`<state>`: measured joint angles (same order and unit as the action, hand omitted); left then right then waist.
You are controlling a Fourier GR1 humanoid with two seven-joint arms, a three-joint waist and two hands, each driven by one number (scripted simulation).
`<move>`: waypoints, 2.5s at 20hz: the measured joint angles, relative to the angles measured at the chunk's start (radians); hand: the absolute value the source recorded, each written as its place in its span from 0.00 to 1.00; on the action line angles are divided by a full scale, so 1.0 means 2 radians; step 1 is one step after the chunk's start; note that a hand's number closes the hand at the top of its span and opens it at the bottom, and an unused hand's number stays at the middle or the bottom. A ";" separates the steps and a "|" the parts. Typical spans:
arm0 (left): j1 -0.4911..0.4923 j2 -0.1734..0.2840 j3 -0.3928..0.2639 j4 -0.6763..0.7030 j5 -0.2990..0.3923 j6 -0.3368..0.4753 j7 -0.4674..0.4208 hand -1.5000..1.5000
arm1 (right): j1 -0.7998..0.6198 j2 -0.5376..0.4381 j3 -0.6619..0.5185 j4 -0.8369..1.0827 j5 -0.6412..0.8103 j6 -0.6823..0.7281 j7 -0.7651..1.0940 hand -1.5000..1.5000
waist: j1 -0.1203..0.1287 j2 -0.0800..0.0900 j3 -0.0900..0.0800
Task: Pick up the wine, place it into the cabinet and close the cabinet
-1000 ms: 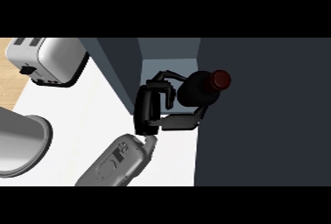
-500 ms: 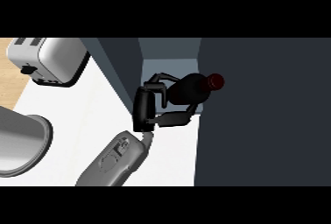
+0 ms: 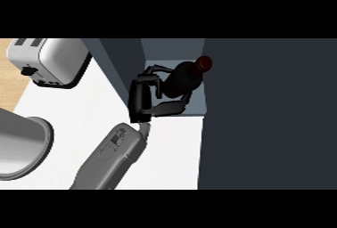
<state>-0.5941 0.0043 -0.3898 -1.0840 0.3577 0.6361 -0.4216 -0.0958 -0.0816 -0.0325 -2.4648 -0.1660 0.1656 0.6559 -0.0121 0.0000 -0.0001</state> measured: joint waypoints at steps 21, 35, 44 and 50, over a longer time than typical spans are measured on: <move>-0.137 -0.002 0.061 0.212 0.058 -0.042 -0.039 1.00 | 0.006 0.015 0.023 0.015 0.000 0.003 -0.011 0.00 | -0.009 0.002 0.000; -0.240 0.002 0.125 0.359 0.056 -0.047 -0.117 1.00 | 0.013 0.020 0.023 0.022 -0.005 0.016 -0.033 0.00 | -0.015 0.005 0.000; -0.256 0.002 0.168 0.403 0.102 -0.084 -0.129 1.00 | 0.012 0.023 0.034 0.022 -0.006 0.015 -0.032 0.00 | -0.021 0.007 0.000; -0.257 -0.002 0.182 0.424 0.110 -0.101 -0.154 1.00 | 0.010 0.019 0.026 0.022 -0.009 0.018 -0.029 0.00 | -0.022 0.006 0.001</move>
<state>-1.1078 -0.0006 -0.0257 -0.2360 0.5774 0.4339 -0.7289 -0.0767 -0.0432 0.0188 -2.4208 -0.1845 0.2017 0.5981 -0.0558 0.0122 0.0016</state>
